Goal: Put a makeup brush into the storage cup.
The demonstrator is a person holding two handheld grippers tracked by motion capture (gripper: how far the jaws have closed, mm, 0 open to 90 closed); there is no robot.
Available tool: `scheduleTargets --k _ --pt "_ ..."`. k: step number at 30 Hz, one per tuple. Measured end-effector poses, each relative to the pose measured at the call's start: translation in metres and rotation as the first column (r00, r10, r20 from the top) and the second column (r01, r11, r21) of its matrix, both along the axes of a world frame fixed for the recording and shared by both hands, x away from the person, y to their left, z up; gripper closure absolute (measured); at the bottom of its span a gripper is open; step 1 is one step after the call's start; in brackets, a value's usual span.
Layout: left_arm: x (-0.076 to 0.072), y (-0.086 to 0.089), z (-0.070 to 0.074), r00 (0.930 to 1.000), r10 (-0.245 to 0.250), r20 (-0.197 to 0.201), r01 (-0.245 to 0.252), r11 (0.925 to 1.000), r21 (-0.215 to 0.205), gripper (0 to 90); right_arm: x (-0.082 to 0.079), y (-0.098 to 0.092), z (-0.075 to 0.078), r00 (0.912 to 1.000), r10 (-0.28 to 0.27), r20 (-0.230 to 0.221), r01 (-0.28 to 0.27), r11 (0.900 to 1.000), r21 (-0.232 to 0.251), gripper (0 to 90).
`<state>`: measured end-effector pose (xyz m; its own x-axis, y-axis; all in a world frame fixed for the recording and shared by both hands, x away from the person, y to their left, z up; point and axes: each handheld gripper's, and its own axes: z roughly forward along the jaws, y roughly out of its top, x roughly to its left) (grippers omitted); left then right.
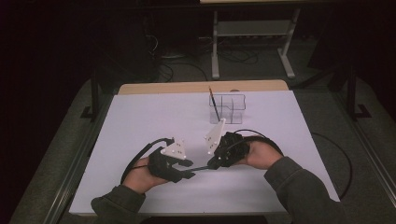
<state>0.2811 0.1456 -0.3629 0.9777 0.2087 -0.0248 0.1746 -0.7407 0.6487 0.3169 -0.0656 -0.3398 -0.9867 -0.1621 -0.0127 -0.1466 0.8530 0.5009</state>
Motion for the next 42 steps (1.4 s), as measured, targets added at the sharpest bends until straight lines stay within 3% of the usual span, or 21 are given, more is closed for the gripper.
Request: scheduleTargets --k 20,32,38,42 --pt "-0.001 -0.002 -0.003 0.9981 -0.06 -0.016 0.061 0.9977 0.028 82.9 -0.004 0.006 -0.002 0.9998 0.02 0.009 -0.02 1.0 0.002 82.9" --pt "-0.002 0.0 -0.006 0.9981 -0.056 -0.025 0.056 0.9983 0.017 84.1 -0.004 0.003 -0.007 0.9998 0.019 -0.006 -0.019 0.999 0.039 81.4" --pt "-0.002 0.003 -0.005 0.9981 -0.059 -0.017 0.059 0.9983 0.0 84.1 -0.003 -0.003 -0.011 0.9997 -0.003 -0.024 0.005 0.997 0.075 70.2" --pt "-0.001 0.006 -0.005 0.9978 -0.064 -0.015 0.064 0.9979 -0.001 84.1 -0.002 -0.01 -0.015 0.9987 -0.028 -0.043 0.032 0.994 0.103 69.1"
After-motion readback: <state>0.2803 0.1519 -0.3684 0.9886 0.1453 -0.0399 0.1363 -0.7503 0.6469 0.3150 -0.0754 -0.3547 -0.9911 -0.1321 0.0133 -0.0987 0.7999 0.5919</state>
